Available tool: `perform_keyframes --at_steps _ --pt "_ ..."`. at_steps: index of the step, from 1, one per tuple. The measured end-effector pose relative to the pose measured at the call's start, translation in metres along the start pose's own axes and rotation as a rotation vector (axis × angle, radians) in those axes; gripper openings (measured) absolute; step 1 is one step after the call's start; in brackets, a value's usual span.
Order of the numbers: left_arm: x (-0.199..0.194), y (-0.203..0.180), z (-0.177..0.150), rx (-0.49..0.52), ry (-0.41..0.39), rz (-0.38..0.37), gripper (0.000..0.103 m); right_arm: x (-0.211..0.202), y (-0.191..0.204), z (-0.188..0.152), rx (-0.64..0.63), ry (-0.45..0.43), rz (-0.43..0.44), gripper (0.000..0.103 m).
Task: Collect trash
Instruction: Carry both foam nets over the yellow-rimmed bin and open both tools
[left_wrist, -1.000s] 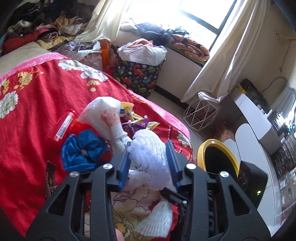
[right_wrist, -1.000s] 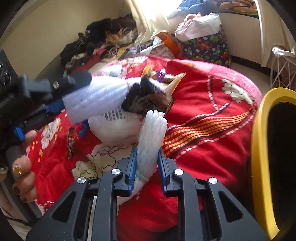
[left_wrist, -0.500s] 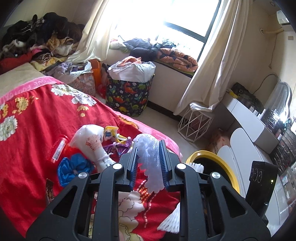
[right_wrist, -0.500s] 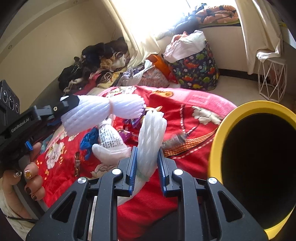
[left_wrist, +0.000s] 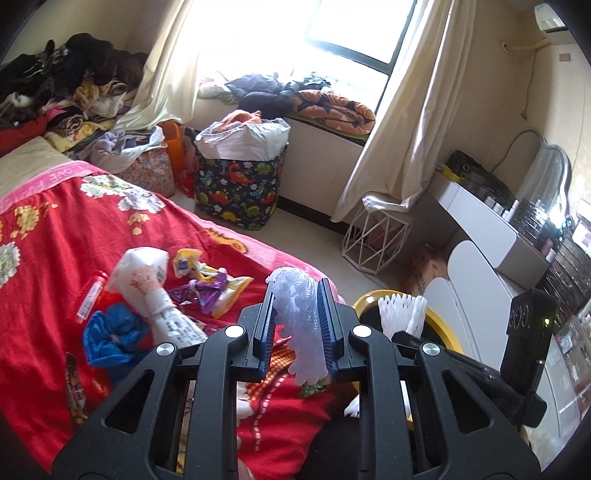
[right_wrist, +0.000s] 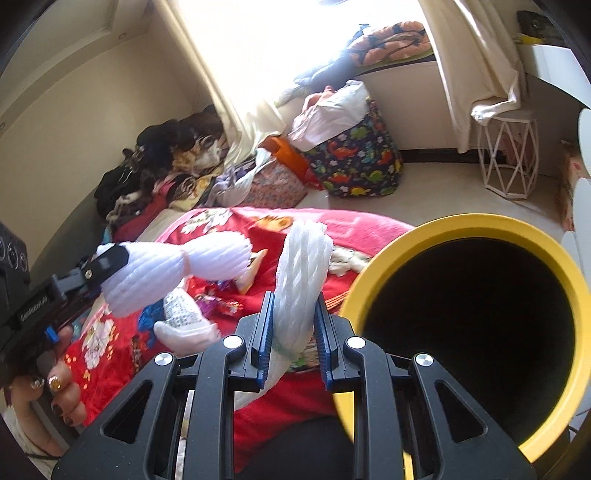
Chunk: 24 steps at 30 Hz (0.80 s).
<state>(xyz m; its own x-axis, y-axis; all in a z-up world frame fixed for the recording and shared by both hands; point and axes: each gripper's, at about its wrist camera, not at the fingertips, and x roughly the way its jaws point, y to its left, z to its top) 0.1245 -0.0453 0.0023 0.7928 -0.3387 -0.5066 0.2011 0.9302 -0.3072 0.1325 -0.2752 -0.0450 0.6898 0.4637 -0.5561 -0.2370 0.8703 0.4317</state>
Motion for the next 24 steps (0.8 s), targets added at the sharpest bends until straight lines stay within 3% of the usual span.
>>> perform_keyframes --at_steps 24 --pt "0.015 -0.069 -0.014 0.094 0.018 -0.135 0.016 -0.046 -0.081 0.012 0.129 -0.104 -0.182 0.02"
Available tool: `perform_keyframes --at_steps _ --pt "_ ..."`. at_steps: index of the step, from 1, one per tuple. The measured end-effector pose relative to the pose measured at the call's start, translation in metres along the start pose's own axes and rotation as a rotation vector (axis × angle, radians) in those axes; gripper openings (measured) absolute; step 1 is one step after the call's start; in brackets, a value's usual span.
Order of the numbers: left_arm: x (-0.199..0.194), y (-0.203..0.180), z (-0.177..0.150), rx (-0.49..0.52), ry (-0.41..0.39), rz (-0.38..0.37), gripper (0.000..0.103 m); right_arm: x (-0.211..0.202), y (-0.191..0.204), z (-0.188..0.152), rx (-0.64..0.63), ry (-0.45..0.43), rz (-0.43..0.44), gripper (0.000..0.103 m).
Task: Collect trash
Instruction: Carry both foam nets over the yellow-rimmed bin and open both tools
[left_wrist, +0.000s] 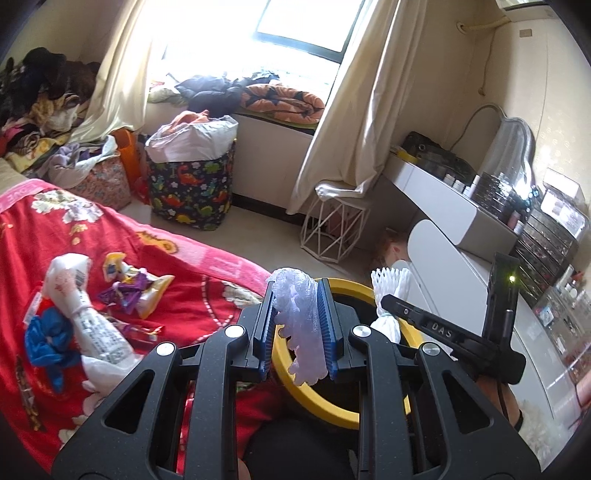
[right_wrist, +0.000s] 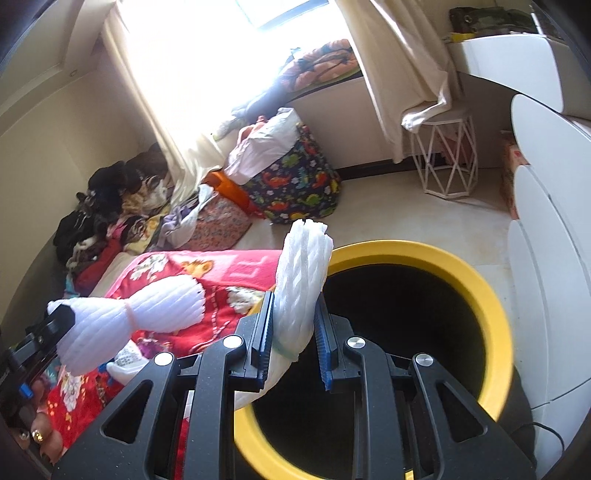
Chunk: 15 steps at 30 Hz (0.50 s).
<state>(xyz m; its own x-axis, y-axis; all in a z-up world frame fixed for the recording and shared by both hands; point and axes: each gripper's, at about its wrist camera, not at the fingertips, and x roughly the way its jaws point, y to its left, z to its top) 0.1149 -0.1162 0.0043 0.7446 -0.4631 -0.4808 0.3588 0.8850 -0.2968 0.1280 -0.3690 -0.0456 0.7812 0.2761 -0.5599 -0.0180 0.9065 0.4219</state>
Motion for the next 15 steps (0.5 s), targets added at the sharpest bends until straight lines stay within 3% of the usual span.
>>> perform_keyframes --at_steps 15 --pt "0.029 -0.029 -0.012 0.014 0.047 -0.047 0.016 -0.007 -0.045 0.004 0.05 0.001 -0.103 0.021"
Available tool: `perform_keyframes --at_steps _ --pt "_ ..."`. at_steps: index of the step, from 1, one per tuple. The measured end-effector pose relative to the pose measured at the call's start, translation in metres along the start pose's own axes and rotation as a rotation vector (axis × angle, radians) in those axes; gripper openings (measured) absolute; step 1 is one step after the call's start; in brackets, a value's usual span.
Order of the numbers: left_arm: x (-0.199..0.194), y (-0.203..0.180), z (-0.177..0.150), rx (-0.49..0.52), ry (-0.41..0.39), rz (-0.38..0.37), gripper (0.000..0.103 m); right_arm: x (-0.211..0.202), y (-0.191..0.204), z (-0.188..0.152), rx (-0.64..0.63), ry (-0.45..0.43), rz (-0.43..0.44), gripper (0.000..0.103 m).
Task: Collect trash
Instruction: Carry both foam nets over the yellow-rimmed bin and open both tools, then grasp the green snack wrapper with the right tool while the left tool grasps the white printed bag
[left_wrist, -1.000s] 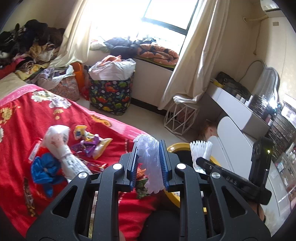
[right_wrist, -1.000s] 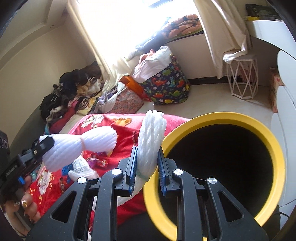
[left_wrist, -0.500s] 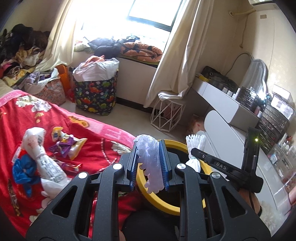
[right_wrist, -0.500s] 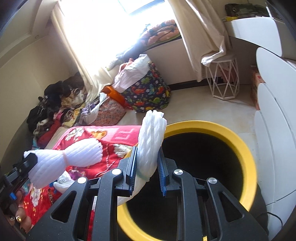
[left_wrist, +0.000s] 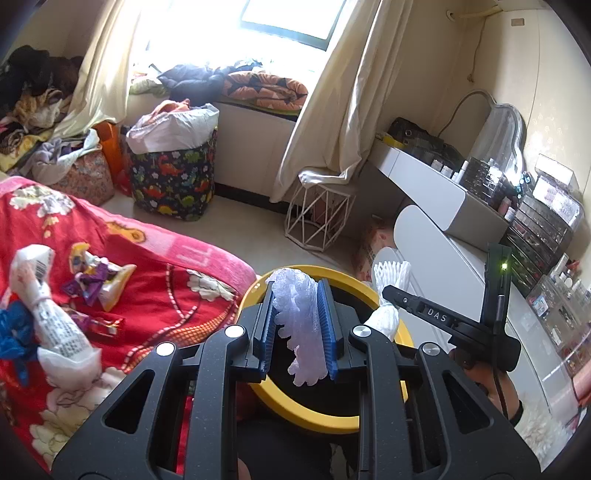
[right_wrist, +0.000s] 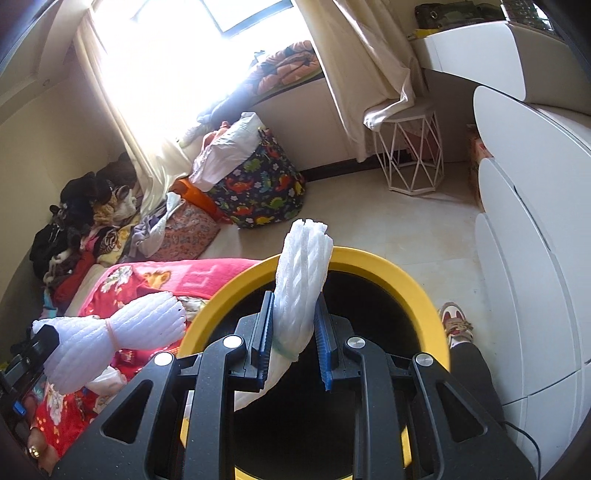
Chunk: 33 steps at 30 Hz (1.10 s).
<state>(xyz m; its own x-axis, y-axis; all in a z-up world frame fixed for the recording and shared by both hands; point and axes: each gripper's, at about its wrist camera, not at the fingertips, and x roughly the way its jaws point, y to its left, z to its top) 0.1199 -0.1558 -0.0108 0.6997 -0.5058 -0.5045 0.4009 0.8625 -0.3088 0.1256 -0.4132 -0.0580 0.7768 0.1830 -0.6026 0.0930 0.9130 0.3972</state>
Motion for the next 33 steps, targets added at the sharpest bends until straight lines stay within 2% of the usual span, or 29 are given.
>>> perform_keyframes --at_steps 3,4,6,7,8,10,11,20,33 --pt "0.006 0.0 -0.002 -0.012 0.01 -0.008 0.016 0.0 -0.005 -0.001 0.009 0.012 0.001 0.024" --pt "0.008 0.001 -0.002 -0.024 0.012 -0.016 0.022 0.001 -0.006 -0.001 0.015 0.015 0.001 0.027" --pt "0.011 0.006 -0.003 -0.056 0.015 -0.021 0.053 0.001 -0.011 -0.001 0.037 0.015 0.002 0.039" --pt "0.011 0.01 -0.004 -0.079 0.009 -0.016 0.072 0.0 -0.013 -0.001 0.046 0.011 0.003 0.046" --pt "0.01 0.013 -0.004 -0.1 0.0 -0.014 0.077 -0.001 -0.013 -0.001 0.05 0.006 0.003 0.051" --pt "0.007 0.017 -0.004 -0.11 -0.007 -0.005 0.083 -0.003 -0.012 -0.001 0.044 -0.003 -0.003 0.053" --pt "0.005 0.019 -0.004 -0.11 -0.015 0.007 0.092 -0.004 -0.01 -0.001 0.038 -0.008 -0.002 0.056" --pt "-0.008 0.024 -0.004 -0.091 -0.047 0.055 0.092 -0.02 0.02 0.0 -0.06 -0.095 0.054 0.071" --pt "-0.033 0.048 0.001 -0.095 -0.099 0.141 0.092 -0.03 0.078 -0.009 -0.224 -0.109 0.14 0.075"
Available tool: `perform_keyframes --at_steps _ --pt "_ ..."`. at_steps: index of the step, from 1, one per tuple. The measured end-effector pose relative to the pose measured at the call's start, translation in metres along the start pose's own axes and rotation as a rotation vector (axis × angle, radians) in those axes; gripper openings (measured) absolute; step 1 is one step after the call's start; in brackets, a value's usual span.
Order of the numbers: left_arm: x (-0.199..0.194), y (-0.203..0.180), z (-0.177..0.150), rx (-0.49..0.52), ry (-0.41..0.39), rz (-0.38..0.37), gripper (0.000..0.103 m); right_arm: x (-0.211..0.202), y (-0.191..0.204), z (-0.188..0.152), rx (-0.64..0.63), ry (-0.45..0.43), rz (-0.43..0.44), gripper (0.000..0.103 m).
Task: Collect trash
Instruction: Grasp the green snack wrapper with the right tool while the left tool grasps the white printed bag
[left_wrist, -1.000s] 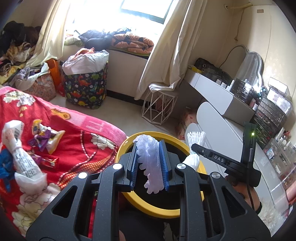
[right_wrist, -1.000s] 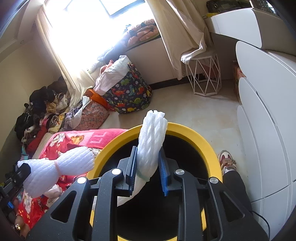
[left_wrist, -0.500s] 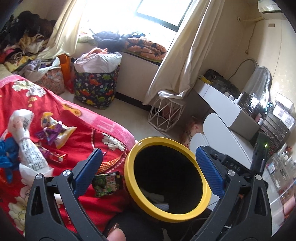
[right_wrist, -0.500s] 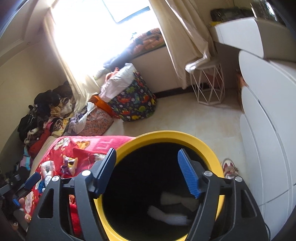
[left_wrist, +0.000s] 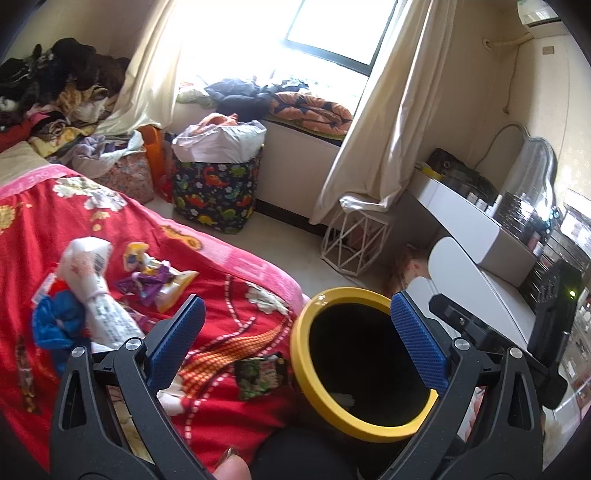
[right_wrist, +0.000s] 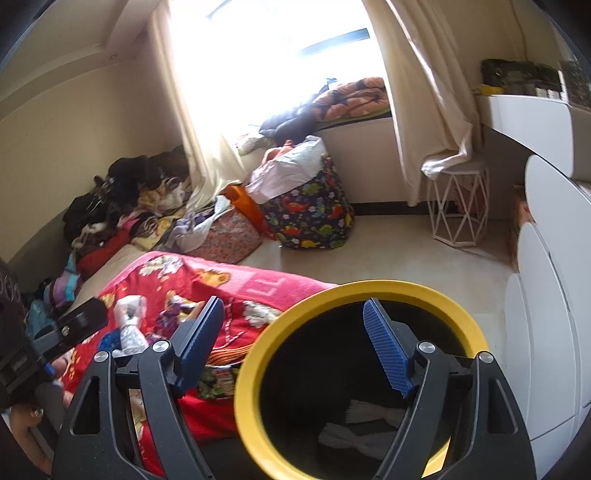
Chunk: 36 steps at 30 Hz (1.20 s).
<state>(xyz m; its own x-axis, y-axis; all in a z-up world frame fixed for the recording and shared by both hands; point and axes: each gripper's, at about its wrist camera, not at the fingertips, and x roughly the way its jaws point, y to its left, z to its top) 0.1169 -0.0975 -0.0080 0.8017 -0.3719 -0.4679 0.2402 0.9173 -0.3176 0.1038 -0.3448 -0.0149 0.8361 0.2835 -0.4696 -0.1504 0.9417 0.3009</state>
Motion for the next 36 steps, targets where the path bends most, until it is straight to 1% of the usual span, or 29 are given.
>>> perform_keyframes --at_steps 14,21,27,32,36 --pt "-0.016 0.032 0.01 -0.046 -0.039 0.069 0.092 0.014 0.063 -0.011 -0.131 0.057 0.081 0.076" --pt "-0.024 0.054 0.011 -0.081 -0.055 0.108 0.092 0.026 0.1 -0.027 -0.215 0.106 0.119 0.076" --pt "-0.032 0.08 0.014 -0.121 -0.06 0.161 0.092 0.052 0.125 -0.047 -0.284 0.19 0.097 0.075" --pt "-0.036 0.105 0.011 -0.161 -0.033 0.212 0.092 0.071 0.143 -0.064 -0.342 0.241 0.076 0.075" --pt "-0.035 0.119 0.007 -0.185 -0.001 0.228 0.092 0.087 0.154 -0.074 -0.381 0.274 0.047 0.075"
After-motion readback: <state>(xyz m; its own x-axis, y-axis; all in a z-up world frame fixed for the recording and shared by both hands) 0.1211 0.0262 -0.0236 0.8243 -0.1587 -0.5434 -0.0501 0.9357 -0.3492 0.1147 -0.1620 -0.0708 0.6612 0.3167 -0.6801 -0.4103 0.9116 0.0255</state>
